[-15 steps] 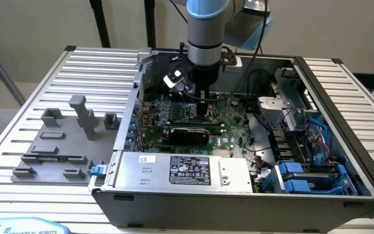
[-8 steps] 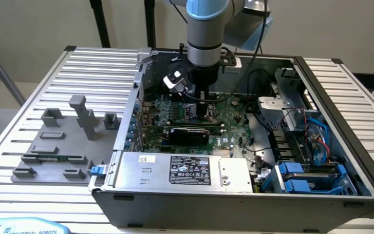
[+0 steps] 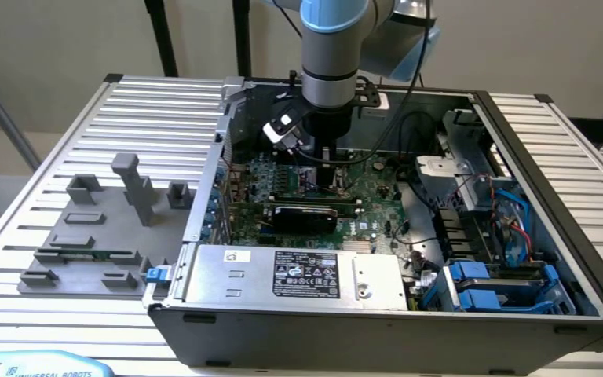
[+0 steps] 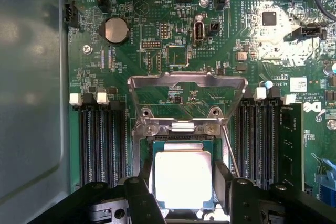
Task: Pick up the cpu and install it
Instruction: 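Place the cpu into insertion slot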
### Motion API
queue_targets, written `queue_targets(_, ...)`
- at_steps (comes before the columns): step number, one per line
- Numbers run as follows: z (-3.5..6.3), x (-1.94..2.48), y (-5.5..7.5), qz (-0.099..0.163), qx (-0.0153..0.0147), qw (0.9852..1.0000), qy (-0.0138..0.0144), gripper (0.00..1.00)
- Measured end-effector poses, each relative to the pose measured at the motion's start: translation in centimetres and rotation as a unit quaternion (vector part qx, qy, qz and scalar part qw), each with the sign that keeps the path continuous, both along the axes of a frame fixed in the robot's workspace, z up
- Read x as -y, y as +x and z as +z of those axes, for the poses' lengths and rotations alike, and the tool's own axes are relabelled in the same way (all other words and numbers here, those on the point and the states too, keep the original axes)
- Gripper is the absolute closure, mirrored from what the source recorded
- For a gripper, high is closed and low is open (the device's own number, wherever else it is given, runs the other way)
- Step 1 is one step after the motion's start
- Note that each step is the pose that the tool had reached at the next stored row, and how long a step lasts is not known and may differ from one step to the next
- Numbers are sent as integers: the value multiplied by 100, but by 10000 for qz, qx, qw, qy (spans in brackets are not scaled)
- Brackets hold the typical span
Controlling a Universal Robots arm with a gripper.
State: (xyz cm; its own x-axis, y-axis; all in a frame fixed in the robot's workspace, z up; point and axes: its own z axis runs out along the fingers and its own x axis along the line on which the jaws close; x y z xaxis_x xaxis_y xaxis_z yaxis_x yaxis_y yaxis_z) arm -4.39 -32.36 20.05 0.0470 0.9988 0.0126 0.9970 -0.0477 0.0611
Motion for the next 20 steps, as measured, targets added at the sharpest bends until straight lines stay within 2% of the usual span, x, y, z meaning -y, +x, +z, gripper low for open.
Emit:
queue_targets(10,-16,-6,0,-1,1,10000,-7,45)
queue_targets(20,-23,-18,0,-1,0,10000,-40,45)
